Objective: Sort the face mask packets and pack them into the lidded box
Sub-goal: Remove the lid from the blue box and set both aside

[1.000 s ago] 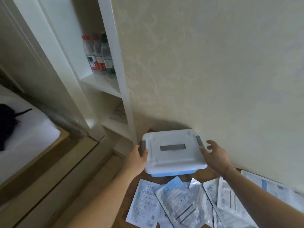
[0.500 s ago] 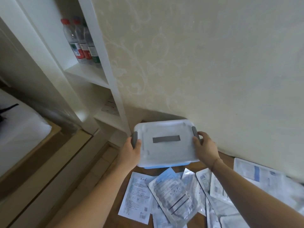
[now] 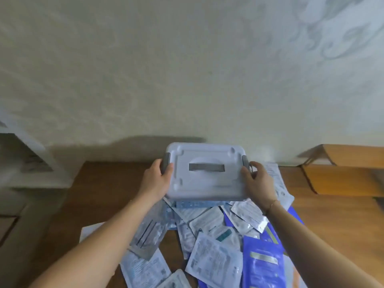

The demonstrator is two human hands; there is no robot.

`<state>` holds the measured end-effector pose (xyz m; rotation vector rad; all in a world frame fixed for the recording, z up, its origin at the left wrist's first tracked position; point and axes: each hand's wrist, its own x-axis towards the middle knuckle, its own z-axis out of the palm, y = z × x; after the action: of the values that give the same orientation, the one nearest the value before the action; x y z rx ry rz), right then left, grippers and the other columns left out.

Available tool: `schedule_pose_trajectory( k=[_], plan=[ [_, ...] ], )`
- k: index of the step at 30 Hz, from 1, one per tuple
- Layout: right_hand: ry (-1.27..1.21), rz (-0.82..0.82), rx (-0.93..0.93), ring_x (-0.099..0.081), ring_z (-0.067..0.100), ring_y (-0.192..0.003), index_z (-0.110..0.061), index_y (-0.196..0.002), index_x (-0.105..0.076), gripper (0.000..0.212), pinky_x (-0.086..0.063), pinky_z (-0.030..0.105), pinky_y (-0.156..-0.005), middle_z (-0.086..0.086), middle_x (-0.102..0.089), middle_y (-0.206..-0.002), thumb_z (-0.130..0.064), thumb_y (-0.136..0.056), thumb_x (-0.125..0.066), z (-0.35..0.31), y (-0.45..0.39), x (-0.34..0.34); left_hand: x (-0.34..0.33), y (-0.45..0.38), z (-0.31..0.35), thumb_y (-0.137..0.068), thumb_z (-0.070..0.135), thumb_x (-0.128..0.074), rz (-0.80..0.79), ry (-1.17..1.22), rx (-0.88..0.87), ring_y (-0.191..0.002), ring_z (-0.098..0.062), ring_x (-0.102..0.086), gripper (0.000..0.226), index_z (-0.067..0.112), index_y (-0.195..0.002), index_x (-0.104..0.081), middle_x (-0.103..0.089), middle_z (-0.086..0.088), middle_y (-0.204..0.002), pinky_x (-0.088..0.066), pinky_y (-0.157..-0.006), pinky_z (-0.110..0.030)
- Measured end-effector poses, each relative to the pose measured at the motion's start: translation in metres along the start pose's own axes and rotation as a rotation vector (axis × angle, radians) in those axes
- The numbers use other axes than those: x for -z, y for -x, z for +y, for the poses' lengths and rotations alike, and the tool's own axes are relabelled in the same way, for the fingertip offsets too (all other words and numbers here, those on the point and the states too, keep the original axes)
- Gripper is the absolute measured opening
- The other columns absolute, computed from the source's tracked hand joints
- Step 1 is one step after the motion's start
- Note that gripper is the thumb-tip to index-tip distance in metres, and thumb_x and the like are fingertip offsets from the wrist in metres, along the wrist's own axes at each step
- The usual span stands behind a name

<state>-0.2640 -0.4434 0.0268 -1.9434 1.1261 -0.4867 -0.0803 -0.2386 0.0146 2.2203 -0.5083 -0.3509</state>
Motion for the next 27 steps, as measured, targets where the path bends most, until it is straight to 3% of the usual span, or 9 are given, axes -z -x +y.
schedule_pose_trajectory(
  k=[3,6,9,14,19,22,27],
  plan=[
    [-0.004,0.132,-0.071,-0.057,0.026,-0.089,-0.009,-0.135,-0.05,0.044,-0.035,0.027,-0.074,0.007,-0.064,-0.085,-0.031,-0.097,-0.053,0.048,0.018,0.066,-0.059,0.015,0.042,-0.099,0.042,-0.048,-0.114,-0.007,-0.086,-0.102,-0.03,-0.061,0.04,0.011,-0.124,-0.056,-0.065,-0.007,-0.106,-0.043,-0.077,-0.032],
    [-0.015,0.255,-0.145,-0.059,0.03,-0.101,-0.009,-0.129,-0.056,0.037,-0.033,0.024,-0.073,0.015,-0.067,-0.098,-0.029,-0.097,-0.052,0.102,0.041,0.131,-0.126,0.043,0.087,-0.099,0.045,-0.047,-0.229,-0.008,-0.152,-0.106,-0.029,-0.06,0.046,0.013,-0.131,-0.053,-0.065,-0.009,-0.118,-0.041,-0.078,-0.03],
    [-0.01,0.327,-0.22,-0.058,0.021,-0.094,-0.013,-0.119,-0.062,0.03,-0.036,0.027,-0.075,0.002,-0.065,-0.094,-0.031,-0.097,-0.051,0.156,0.064,0.192,-0.192,0.08,0.129,-0.099,0.045,-0.045,-0.341,-0.023,-0.208,-0.096,-0.026,-0.059,0.044,0.013,-0.128,-0.053,-0.066,-0.01,-0.114,-0.039,-0.074,-0.03],
    [-0.03,0.449,-0.334,-0.059,0.023,-0.093,-0.016,-0.111,-0.064,0.024,-0.04,0.03,-0.077,0.002,-0.066,-0.093,-0.031,-0.097,-0.052,0.231,0.095,0.276,-0.288,0.131,0.181,-0.098,0.049,-0.044,-0.48,-0.076,-0.233,-0.105,-0.029,-0.061,0.042,0.018,-0.125,-0.055,-0.066,-0.007,-0.116,-0.049,-0.089,-0.039],
    [-0.069,0.495,-0.424,-0.051,0.019,-0.065,-0.022,-0.079,-0.06,0.019,-0.04,0.032,-0.061,-0.004,-0.057,-0.064,-0.028,-0.095,-0.052,0.285,0.117,0.314,-0.353,0.164,0.208,-0.1,0.049,-0.036,-0.585,-0.216,-0.276,-0.113,-0.03,-0.057,0.048,0.018,-0.135,-0.047,-0.062,-0.009,-0.124,-0.047,-0.094,-0.042],
    [-0.096,0.496,-0.465,-0.041,0.014,-0.058,-0.024,-0.067,-0.051,0.028,-0.035,0.028,-0.055,-0.006,-0.046,-0.055,-0.027,-0.094,-0.05,0.303,0.124,0.321,-0.371,0.17,0.217,-0.098,0.05,-0.035,-0.607,-0.266,-0.281,-0.101,-0.027,-0.06,0.04,0.024,-0.124,-0.049,-0.064,-0.006,-0.112,-0.05,-0.089,-0.045],
    [-0.121,0.485,-0.527,-0.044,0.015,-0.058,-0.019,-0.065,-0.048,0.029,-0.038,0.031,-0.057,-0.003,-0.051,-0.058,-0.024,-0.094,-0.047,0.312,0.125,0.322,-0.377,0.17,0.229,-0.098,0.048,-0.029,-0.64,-0.346,-0.327,-0.086,-0.025,-0.061,0.03,0.026,-0.099,-0.049,-0.063,-0.005,-0.094,-0.053,-0.082,-0.046]
  ],
)
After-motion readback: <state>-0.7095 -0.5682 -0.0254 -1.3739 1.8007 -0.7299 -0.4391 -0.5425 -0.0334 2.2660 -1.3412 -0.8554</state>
